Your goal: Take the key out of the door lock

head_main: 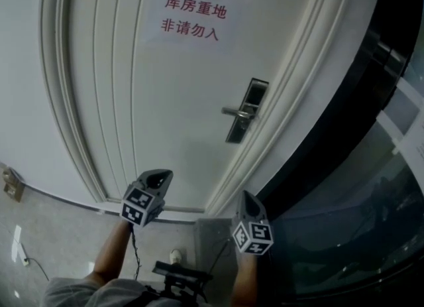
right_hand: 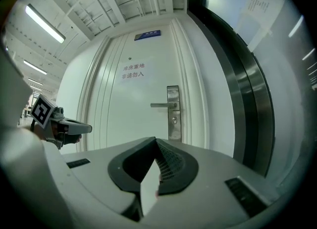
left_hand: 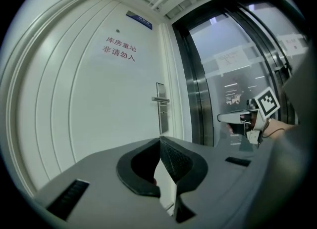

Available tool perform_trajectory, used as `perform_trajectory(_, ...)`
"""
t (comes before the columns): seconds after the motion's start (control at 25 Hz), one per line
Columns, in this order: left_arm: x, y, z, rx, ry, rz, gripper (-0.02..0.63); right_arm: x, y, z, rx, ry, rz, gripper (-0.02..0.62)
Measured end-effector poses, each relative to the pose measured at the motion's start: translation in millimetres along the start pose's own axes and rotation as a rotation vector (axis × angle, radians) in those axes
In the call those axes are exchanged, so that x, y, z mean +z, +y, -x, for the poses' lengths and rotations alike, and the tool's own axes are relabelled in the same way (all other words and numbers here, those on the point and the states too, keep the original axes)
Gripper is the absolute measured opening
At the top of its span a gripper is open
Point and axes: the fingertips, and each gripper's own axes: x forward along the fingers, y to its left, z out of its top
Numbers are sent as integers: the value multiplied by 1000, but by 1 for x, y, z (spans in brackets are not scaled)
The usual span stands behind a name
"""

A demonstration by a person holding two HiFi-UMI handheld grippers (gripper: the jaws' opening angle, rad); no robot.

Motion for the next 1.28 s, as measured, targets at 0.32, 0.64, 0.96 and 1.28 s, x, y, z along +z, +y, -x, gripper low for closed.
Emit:
perform_trajectory(0.32,4,20,-68,4,13,-4,-8,0,-37,-62,7,8,-1,12)
perform_trajectory(0.64,4,43,-114,22,32,18,-8,5,-58,-113,23,18,14,12)
perform_trajectory(0.96,2,59,-147,35,38,36,-8,10,-70,-149,41,20,31,12)
perform_trajectory(1.28,1,72,-170,43,44,33,-8,14,-81,-178,41,15,72,12)
